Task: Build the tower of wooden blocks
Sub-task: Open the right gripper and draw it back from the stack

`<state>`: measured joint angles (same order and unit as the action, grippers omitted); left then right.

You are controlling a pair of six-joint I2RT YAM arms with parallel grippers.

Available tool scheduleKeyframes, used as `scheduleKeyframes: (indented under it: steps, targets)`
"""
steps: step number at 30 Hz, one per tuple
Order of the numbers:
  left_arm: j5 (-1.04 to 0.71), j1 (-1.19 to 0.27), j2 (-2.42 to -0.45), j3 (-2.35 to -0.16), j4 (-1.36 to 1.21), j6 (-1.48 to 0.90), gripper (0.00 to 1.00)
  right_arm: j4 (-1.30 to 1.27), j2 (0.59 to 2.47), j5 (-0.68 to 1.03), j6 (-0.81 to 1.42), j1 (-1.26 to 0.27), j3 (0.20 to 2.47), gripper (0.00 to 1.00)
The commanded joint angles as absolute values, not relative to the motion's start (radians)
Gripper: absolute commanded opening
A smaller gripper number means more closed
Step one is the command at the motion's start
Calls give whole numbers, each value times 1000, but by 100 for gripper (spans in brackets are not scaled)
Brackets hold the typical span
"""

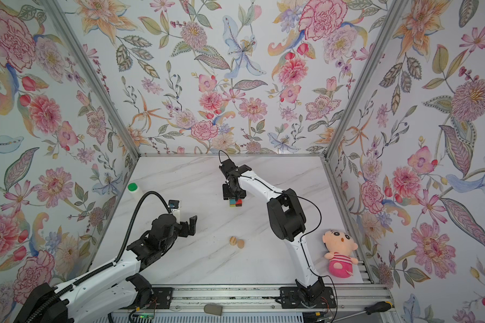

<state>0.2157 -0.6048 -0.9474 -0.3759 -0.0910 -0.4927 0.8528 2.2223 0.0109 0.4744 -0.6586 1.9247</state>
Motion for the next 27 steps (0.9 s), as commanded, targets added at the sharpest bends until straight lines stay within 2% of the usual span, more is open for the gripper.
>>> scheduleKeyframes:
  steps: [1, 10, 18, 27]
  targets:
    - [217, -591, -925, -400, -84, -484, 99, 880, 2147, 0, 463, -654, 1920, 55]
    - [209, -591, -879, -394, -63, -499, 99, 878, 2045, -22, 467, -656, 1836, 55]
    - [184, -592, -833, -355, -44, -537, 99, 806, 1955, -16, 474, -699, 1660, 53]
    - [174, -595, -787, -311, -38, -582, 99, 741, 1974, 15, 477, -711, 1607, 53]
